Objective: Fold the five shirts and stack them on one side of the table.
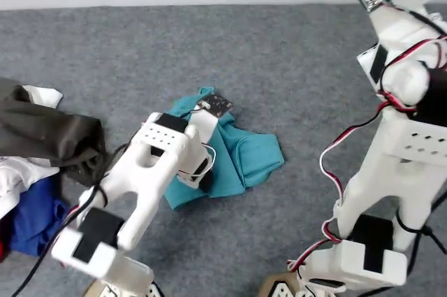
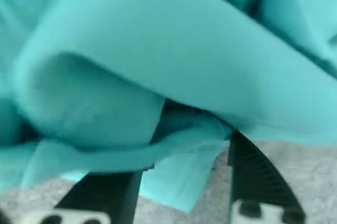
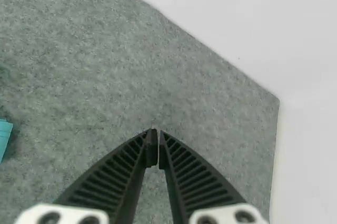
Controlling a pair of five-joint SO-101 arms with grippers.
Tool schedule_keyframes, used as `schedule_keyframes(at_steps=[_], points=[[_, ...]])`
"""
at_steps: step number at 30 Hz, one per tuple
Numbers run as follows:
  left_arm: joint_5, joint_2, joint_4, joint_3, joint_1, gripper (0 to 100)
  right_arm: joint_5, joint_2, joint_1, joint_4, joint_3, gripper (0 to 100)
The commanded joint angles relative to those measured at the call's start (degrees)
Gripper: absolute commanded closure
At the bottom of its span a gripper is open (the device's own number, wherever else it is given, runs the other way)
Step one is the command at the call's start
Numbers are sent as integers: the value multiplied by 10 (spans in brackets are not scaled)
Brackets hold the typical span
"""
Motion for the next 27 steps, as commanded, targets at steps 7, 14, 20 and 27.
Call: schedule_keyframes(at_steps=[7,14,20,27], points=[[2,51,-10,-31,4,815,-4,-27,7,23,0,987],[-6,50,47,-73,3,994,-4,-27,7,23,0,988],[-17,17,94,-102,-20,994,-4,-23,-7,23,1,988],[-52,-115,136,-102,-76,994,-4,-26,-51,23,44,988]])
